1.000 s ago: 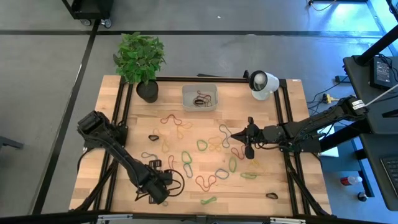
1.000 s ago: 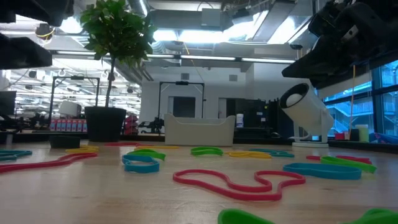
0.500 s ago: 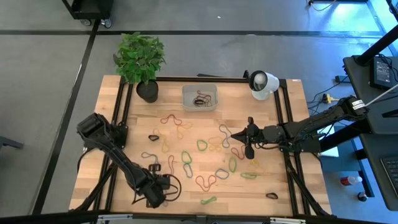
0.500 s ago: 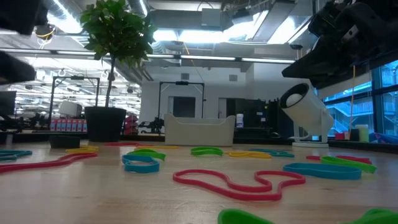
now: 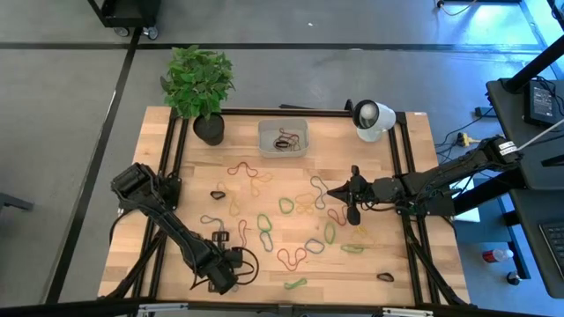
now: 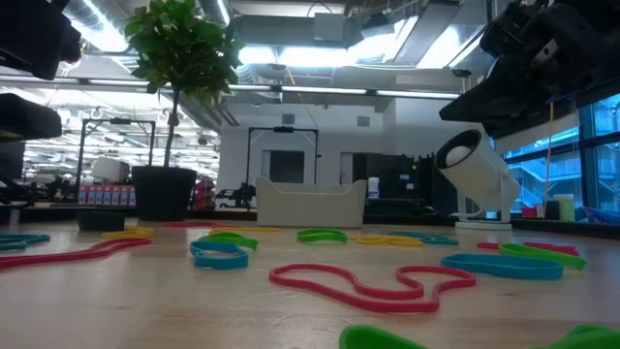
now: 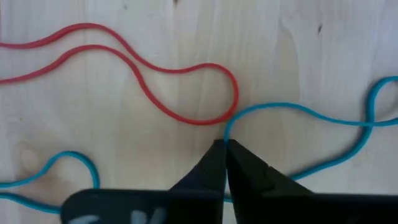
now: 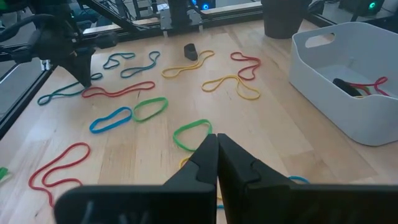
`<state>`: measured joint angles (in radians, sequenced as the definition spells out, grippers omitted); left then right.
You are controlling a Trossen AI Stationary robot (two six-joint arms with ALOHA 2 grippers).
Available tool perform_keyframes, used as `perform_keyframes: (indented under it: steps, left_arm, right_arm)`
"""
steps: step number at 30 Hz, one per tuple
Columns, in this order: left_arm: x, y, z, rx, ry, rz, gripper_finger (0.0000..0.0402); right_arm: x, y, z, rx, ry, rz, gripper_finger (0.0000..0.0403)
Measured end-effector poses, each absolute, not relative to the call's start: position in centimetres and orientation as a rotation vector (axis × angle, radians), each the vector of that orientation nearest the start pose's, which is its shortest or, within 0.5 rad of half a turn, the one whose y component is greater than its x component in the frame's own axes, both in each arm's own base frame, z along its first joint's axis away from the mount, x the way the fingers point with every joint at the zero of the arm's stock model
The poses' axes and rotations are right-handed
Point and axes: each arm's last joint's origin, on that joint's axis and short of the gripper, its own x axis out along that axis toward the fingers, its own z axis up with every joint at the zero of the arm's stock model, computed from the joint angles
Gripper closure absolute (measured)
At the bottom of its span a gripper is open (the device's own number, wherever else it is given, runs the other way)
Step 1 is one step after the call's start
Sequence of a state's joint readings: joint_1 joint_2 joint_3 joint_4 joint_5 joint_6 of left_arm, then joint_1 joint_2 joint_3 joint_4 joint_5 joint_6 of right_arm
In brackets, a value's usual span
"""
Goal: Pick and place rubber bands into bin
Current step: Put the blue rubber band into the gray bin
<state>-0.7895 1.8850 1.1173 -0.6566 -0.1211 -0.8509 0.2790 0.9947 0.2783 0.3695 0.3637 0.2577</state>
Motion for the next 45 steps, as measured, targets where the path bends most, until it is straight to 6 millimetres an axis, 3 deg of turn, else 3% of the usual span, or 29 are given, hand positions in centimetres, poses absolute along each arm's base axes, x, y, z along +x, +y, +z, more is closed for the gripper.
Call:
perform_keyframes:
  steps: [5, 12, 17, 22, 27, 31, 38, 45]
  left_arm:
    - [24.3, -24.2, 14.8, -0.067, 1.429, 0.035, 0.0399]
    - [26.1, -25.0, 20.3, -0.009, 1.364, -0.007, 0.0399]
    - [27.5, -23.9, 24.3, 0.054, 1.288, 0.033, 0.04]
    - [29.7, -21.4, 27.4, 0.087, 1.257, 0.071, 0.04]
    - [32.5, -17.5, 29.8, 0.124, 1.228, 0.062, 0.04]
    - [34.7, -13.2, 31.0, 0.167, 1.211, 0.069, 0.04]
    - [37.3, -3.6, 32.2, 0.201, 1.198, 0.144, 0.04]
    - [38.0, 6.5, 32.8, 0.156, 1.116, 0.284, 0.04]
  right_arm:
    - [18.5, 4.2, 17.7, 0.148, 0.316, -0.126, 0.0397]
    - [18.5, 4.2, 17.7, 0.148, 0.316, -0.126, 0.0397]
    - [18.5, 4.2, 17.7, 0.148, 0.315, -0.126, 0.0397]
    - [18.5, 4.2, 17.7, 0.147, 0.315, -0.126, 0.0397]
    - [18.5, 4.2, 17.7, 0.147, 0.314, -0.126, 0.0397]
    - [18.5, 4.2, 17.7, 0.149, 0.314, -0.126, 0.0397]
    - [18.5, 4.2, 17.7, 0.148, 0.314, -0.126, 0.0397]
    - [18.5, 4.2, 17.7, 0.144, 0.315, -0.125, 0.0397]
